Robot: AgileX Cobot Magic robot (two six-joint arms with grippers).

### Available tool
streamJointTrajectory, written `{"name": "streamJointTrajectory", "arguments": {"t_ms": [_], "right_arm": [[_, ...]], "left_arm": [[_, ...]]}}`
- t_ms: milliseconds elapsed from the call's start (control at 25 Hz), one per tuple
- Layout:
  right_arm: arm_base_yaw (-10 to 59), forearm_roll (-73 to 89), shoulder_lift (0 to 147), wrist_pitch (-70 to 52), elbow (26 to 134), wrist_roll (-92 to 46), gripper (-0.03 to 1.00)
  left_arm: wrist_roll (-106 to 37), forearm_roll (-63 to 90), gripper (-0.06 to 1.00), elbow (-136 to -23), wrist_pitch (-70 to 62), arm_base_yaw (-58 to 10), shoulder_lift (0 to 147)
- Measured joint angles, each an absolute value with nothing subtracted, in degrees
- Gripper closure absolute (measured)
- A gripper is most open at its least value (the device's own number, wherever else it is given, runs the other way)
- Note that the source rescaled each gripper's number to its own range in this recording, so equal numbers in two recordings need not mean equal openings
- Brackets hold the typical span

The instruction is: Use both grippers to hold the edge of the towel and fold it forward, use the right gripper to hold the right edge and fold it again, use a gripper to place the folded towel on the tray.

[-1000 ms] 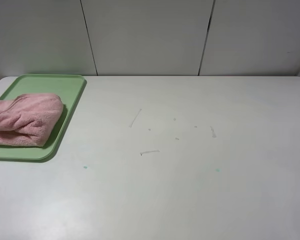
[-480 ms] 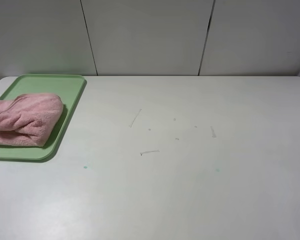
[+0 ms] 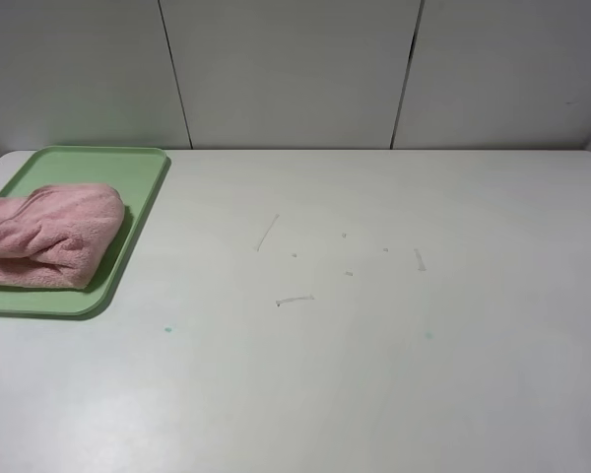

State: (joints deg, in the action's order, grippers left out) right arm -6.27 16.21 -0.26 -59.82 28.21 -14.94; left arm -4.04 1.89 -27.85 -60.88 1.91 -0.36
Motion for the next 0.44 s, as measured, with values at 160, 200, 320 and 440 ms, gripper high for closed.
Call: {"name": "streamJointTrajectory", "arguments": {"t_ms": [160,200,320,440], "right_arm": [[-6.3,16.2,-0.3,-59.8,28.2,-14.9,-0.03],[-6.3,16.2,-0.3,-59.8,28.2,-14.9,-0.03],[-6.3,16.2,-0.3,-59.8,28.2,-14.9,-0.03],[-6.3,16.2,-0.3,-59.9,28.2,-14.9,-0.03]], "left_arm": [[-4.0,2.0,-0.05,-27.9,-60.9,1.9,-0.4],[-4.0,2.0,-0.05,-27.9,-60.9,1.9,-0.4],[-4.0,2.0,-0.05,-27.9,-60.9,1.9,-0.4],[-4.0,2.0,-0.05,-27.9,-60.9,1.9,-0.4]]}}
